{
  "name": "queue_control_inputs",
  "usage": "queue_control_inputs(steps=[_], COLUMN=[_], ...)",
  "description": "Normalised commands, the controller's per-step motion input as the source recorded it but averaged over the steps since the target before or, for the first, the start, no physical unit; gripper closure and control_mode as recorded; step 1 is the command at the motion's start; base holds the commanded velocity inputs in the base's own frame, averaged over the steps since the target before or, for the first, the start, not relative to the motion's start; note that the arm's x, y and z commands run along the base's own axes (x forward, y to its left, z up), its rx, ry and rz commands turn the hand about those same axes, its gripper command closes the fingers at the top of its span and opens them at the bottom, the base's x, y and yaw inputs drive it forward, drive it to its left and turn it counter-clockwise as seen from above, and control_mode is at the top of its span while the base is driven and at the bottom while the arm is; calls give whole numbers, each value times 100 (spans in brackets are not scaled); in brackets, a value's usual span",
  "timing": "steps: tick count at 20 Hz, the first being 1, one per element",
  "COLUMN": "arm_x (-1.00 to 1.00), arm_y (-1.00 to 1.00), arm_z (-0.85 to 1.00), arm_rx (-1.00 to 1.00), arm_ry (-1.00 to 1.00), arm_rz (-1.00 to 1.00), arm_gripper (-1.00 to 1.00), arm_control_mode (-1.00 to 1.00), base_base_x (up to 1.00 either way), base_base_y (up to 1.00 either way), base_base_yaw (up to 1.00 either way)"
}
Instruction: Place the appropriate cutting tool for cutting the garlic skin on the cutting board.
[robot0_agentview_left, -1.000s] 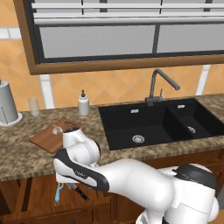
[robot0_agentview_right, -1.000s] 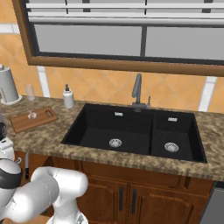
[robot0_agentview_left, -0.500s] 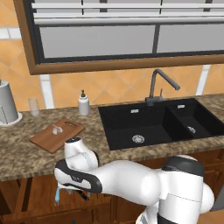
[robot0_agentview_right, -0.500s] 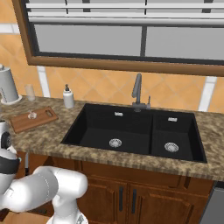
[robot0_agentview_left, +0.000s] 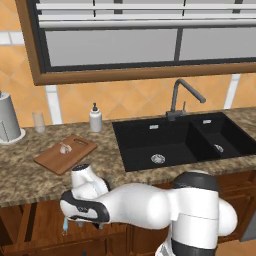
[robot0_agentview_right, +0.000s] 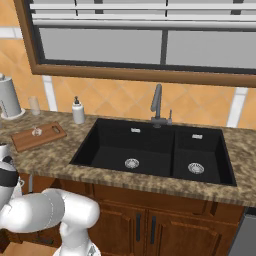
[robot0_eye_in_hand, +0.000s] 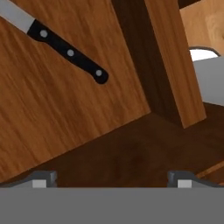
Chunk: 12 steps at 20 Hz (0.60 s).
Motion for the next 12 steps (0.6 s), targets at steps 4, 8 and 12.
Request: queue_control_inputs(steps=[4,8,12], arm_x=[-35,-84,-97], arm_y=[5,0,0], arm_z=[-14,-1,-21], arm_rx=[0,1,5], arm_ry=[1,2,3], arm_rz=[0,0,0], arm_gripper=[-100,-100,-100], arm_control_mode=[-100,-100,-100], base_base_x=[0,0,0], base_base_y=[0,0,0], base_base_yaw=[0,0,0])
